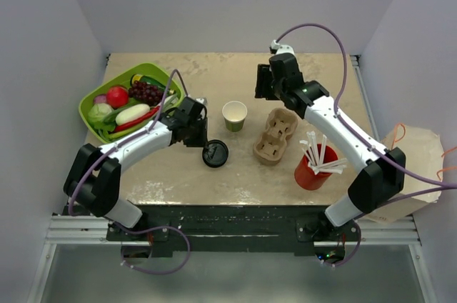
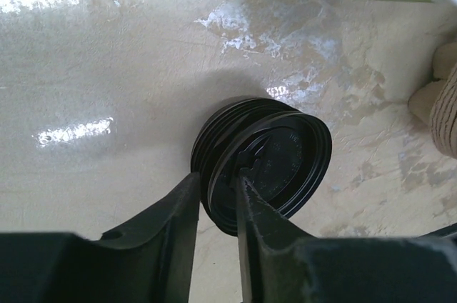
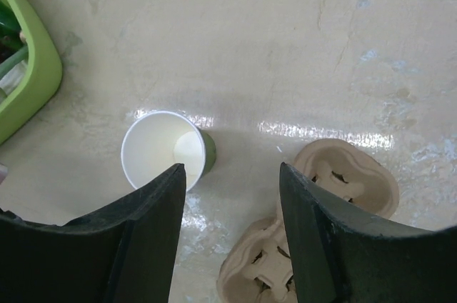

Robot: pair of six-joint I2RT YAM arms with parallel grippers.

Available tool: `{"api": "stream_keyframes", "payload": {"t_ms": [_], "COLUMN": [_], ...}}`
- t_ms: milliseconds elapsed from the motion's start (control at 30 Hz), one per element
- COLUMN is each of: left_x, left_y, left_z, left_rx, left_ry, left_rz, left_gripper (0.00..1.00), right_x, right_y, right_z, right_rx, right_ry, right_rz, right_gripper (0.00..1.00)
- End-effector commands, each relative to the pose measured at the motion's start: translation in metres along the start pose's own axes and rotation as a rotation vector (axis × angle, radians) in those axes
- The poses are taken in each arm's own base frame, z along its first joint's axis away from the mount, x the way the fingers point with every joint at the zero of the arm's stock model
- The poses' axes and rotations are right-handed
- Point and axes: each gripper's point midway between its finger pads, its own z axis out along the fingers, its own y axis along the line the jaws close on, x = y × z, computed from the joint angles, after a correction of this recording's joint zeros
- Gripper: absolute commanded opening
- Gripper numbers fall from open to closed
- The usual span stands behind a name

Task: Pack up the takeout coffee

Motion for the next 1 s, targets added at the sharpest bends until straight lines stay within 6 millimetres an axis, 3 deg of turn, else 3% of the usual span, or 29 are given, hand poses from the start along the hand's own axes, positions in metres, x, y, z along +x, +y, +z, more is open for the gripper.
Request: {"api": "stream_keyframes", "payload": {"t_ms": [0, 167, 333, 500, 767, 900, 933, 967], "left_x": [-0.012, -0.01, -0.01, -0.011, -0.017, -0.021, -0.021, -0.024], "left_y": [-0.008, -0.006, -0.004, -0.007, -0.015, -0.02, -0.023, -0.026], "left_z": [-0.005, -0.002, -0.001, -0.002, -0.013, -0.022, -0.025, -0.031], "left_rx": [-0.002, -0.027, -0.049, -0.045, -0.023, 0.005, 0.019, 0.036], "left_ry": [-0.026, -0.024, -0.026, -0.029, -0.061, -0.082, -0.084, -0.099], "left_rz": [0.041, 0.056, 0.059, 0.063, 0.072, 0.078, 0.074, 0.072], "left_gripper": [0.28, 0.19, 0.16, 0.01, 0.0, 0.0, 0.0, 0.0], "right_x": [0.009, 0.008, 0.008, 0.008, 0.008, 0.004, -0.006, 0.004], "right_y": [-0.01, -0.013, -0.012, -0.01, -0.007, 0.0, 0.016, 0.022], "right_z": [0.005, 0.006, 0.005, 0.004, 0.003, -0.005, -0.017, -0.019], "right_rx": [0.046, 0.064, 0.063, 0.048, 0.024, -0.061, -0.162, -0.228], "right_ry": [0.01, 0.006, 0.005, 0.005, 0.007, -0.029, -0.074, -0.068], "right_rz": [0.006, 0.0, -0.005, -0.006, -0.024, -0.131, -0.161, -0.209], "right_gripper": [0.58, 0.58, 0.58, 0.58, 0.58, 0.58, 0.58, 0.58]}}
